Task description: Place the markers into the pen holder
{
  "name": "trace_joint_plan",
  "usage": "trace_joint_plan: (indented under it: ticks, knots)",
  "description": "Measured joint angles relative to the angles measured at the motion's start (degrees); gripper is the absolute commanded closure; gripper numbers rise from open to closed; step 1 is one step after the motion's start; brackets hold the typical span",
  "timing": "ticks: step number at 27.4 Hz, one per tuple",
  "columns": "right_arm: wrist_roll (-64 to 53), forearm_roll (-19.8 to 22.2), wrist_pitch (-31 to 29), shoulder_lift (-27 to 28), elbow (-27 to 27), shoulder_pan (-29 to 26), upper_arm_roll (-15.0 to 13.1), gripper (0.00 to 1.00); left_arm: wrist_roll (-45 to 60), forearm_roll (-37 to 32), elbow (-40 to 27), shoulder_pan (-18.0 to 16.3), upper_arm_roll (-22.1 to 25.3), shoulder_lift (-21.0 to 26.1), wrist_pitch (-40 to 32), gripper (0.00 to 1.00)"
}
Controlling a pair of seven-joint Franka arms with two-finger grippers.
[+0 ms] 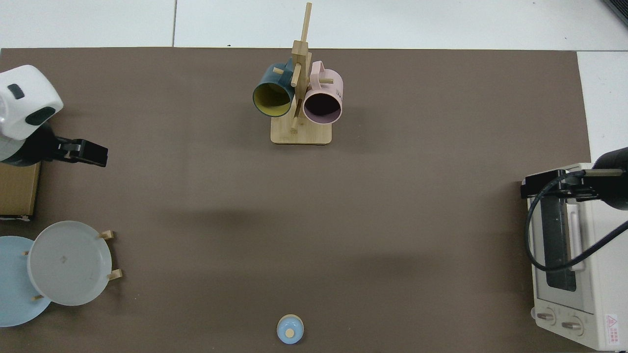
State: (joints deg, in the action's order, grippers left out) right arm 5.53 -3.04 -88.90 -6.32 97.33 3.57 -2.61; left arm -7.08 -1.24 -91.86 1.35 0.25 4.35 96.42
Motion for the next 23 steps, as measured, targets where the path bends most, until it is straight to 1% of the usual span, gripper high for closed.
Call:
trace_joint_plan:
  ticks: [4, 9, 13, 23]
  knots:
    - [0.0, 0.0, 0.0, 0.0, 0.0, 0.0, 0.0, 0.0, -0.1, 1.5, -2.1, 0.0, 1.7, -3.3, -0.5, 0.0]
    - [0.0, 0.0, 0.0, 0.0, 0.0, 0.0, 0.0, 0.0, -0.1, 2.0, -6.5, 0.0, 1.9, -6.6, 1.1, 0.0]
    - [0.0, 0.0, 0.0, 0.0, 0.0, 0.0, 0.0, 0.0, -2.0, 2.1, -7.9, 0.1, 1.9, -7.2, 2.2, 0.0]
    - [0.0, 0.0, 0.0, 0.0, 0.0, 0.0, 0.0, 0.0, -5.1, 2.1, -8.4, 0.2, 1.9, -7.2, 2.9, 0.0]
